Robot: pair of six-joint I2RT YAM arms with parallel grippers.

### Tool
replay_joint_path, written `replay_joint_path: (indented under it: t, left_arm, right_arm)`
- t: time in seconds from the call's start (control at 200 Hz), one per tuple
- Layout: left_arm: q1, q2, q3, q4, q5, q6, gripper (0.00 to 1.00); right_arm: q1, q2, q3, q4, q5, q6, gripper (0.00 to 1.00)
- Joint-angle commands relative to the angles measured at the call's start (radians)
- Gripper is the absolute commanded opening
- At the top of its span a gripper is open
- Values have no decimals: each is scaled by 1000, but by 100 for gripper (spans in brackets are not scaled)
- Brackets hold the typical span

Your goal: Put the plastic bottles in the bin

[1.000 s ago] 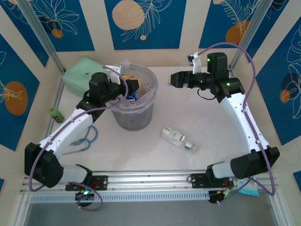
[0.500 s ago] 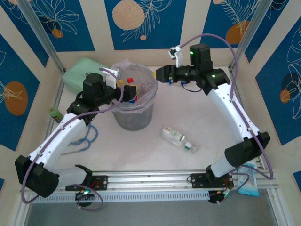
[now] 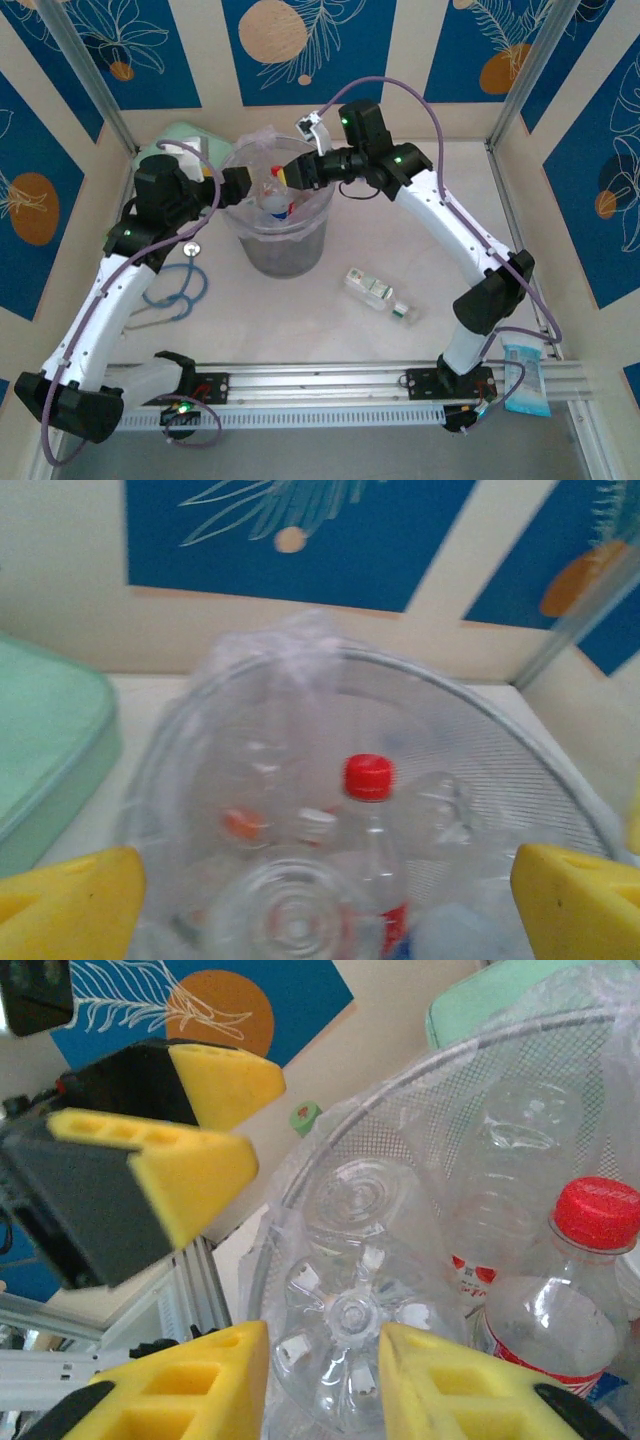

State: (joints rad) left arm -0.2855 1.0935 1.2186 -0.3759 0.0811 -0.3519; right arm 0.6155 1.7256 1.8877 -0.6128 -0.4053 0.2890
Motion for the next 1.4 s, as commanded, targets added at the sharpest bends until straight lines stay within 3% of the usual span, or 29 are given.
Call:
replay_joint_path:
  t: [0.0, 0.45, 0.63, 1.031, 1.396]
  left_arm:
    - [40, -24, -62, -21, -47, -76, 92]
    - [71, -45, -197, 119, -11, -196, 88]
    - [70, -47, -187, 122, 2, -197, 88]
    - [69, -39, -174, 108, 1, -167, 88]
    - [73, -22, -153, 99, 18, -150, 89]
  right_arm:
    - [18, 46, 40, -51, 21, -45, 33]
    - [159, 101, -114, -79, 226, -166, 25]
    - [158, 109, -90, -65, 215, -156, 26]
    - [117, 14, 102, -82, 164, -125, 57]
    - [-57, -316, -136, -209, 302, -271, 79]
